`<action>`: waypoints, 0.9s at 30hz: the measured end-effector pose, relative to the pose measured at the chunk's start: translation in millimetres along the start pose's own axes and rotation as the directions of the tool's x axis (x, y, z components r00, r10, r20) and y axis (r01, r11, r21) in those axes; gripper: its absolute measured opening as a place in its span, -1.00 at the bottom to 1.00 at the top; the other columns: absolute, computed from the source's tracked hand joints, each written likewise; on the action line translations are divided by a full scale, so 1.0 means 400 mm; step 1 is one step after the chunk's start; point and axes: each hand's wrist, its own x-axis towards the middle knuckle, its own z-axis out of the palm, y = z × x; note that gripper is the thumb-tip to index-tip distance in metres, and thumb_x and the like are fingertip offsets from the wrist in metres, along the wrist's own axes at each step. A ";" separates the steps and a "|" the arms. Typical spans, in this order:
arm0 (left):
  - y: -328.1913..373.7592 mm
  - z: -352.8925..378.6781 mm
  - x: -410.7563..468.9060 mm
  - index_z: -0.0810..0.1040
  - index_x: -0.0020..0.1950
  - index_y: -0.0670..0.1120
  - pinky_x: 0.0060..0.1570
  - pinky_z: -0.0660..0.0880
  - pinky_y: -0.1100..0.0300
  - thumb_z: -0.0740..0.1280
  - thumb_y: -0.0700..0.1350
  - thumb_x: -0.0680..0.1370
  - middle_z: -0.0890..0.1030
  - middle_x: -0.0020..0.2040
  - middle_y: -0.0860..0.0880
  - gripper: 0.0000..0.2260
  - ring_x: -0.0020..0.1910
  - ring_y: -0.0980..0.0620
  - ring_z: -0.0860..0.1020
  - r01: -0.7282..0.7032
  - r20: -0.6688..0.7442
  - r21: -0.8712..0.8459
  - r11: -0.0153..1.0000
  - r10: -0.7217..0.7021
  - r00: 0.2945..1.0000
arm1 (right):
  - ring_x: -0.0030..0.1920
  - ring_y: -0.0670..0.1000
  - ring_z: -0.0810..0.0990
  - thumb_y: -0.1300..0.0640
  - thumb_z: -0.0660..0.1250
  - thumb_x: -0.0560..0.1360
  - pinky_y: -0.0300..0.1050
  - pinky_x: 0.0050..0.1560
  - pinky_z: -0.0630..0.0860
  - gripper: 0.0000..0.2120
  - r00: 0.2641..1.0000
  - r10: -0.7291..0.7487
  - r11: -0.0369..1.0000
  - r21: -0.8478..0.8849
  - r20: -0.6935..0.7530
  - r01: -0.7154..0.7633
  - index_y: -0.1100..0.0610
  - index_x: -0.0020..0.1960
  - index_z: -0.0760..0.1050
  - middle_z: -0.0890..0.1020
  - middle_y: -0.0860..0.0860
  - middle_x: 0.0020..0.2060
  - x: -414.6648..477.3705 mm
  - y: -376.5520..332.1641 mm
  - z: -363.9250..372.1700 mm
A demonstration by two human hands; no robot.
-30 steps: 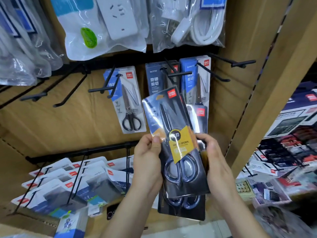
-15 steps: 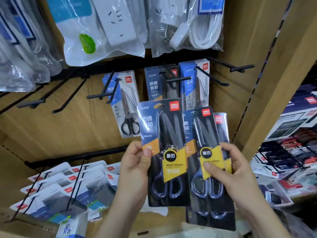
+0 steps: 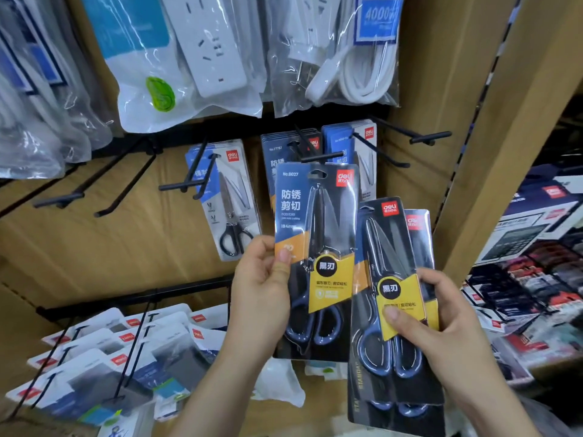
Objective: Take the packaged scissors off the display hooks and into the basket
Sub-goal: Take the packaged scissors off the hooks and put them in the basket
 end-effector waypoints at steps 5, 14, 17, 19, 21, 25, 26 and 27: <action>-0.019 0.012 0.023 0.52 -0.12 0.17 -0.04 0.51 -0.36 0.21 -0.12 0.68 0.68 -0.19 -0.18 -0.75 -0.21 -0.19 0.58 0.041 -0.075 0.019 0.999 -0.040 0.996 | -0.16 0.06 0.70 0.01 0.54 0.20 -0.11 -0.09 0.65 -0.58 0.999 -0.005 0.999 -0.045 -0.046 0.003 -0.20 0.02 0.53 0.71 -0.02 -0.14 -0.001 -0.001 -0.013; -0.019 -0.025 0.043 0.43 0.35 0.34 0.11 0.51 0.30 0.31 -0.27 0.59 0.58 0.19 0.17 -0.47 0.11 0.23 0.55 -0.195 0.117 0.488 0.851 0.158 0.981 | -0.20 0.10 0.70 -0.23 0.58 0.16 -0.11 -0.15 0.66 -0.55 0.999 -0.011 0.999 -0.047 -0.053 0.009 -0.29 -0.02 0.51 0.73 0.02 -0.16 0.003 -0.013 -0.014; -0.031 -0.024 0.074 0.34 0.43 0.34 0.00 0.53 0.23 0.35 -0.33 0.55 0.58 0.18 0.14 -0.34 -0.03 0.12 0.55 -0.188 0.128 0.551 0.813 0.140 0.982 | -0.19 0.01 0.70 -0.04 0.54 0.21 -0.18 -0.14 0.64 -0.62 0.997 -0.023 0.998 -0.057 -0.076 0.019 -0.31 -0.04 0.53 0.72 -0.02 -0.14 0.009 -0.009 -0.012; -0.042 -0.014 0.120 0.31 0.46 0.33 -0.16 0.55 0.16 0.37 -0.30 0.55 0.61 0.05 0.12 -0.33 -0.20 0.10 0.56 -0.148 0.094 0.553 0.820 0.115 0.989 | -0.21 -0.01 0.70 0.08 0.51 0.22 -0.21 -0.16 0.63 -0.60 0.997 -0.028 0.998 -0.064 -0.069 0.024 -0.31 -0.07 0.53 0.72 -0.02 -0.16 0.011 -0.010 -0.009; -0.053 0.000 0.171 0.26 0.49 0.32 -0.19 0.57 0.09 0.38 -0.24 0.56 0.60 -0.07 0.12 -0.34 -0.21 0.07 0.59 -0.115 0.067 0.580 0.806 0.094 0.993 | -0.23 0.00 0.69 0.10 0.51 0.22 -0.20 -0.18 0.65 -0.60 0.998 -0.020 0.998 -0.061 -0.057 0.017 -0.32 -0.09 0.53 0.72 -0.01 -0.17 0.012 -0.017 -0.003; -0.072 0.016 0.256 0.14 0.53 0.33 -0.21 0.54 0.10 0.37 -0.14 0.59 0.63 -0.06 0.00 -0.33 -0.18 -0.01 0.60 -0.105 0.064 0.705 0.701 0.085 0.994 | -0.29 -0.04 0.67 0.07 0.51 0.19 -0.23 -0.22 0.63 -0.63 0.999 -0.025 0.999 -0.033 -0.046 0.023 -0.30 -0.11 0.54 0.71 0.00 -0.22 0.013 -0.022 0.009; -0.078 0.015 0.267 0.12 0.53 0.33 -0.18 0.57 0.07 0.37 -0.14 0.59 0.65 -0.03 -0.03 -0.33 -0.18 -0.03 0.61 -0.113 0.070 0.719 0.686 0.091 0.993 | -0.29 -0.05 0.66 0.06 0.52 0.20 -0.24 -0.22 0.62 -0.63 0.999 -0.025 0.999 -0.024 -0.041 0.024 -0.28 -0.10 0.55 0.71 0.00 -0.23 0.013 -0.021 0.010; -0.085 0.014 0.277 0.11 0.53 0.33 -0.19 0.58 0.04 0.36 -0.14 0.59 0.66 -0.04 -0.06 -0.33 -0.20 -0.03 0.61 -0.122 0.073 0.738 0.664 0.101 0.992 | -0.28 -0.05 0.66 0.06 0.52 0.20 -0.25 -0.22 0.61 -0.64 0.999 -0.028 0.999 -0.018 -0.034 0.027 -0.27 -0.09 0.55 0.70 0.00 -0.22 0.014 -0.019 0.010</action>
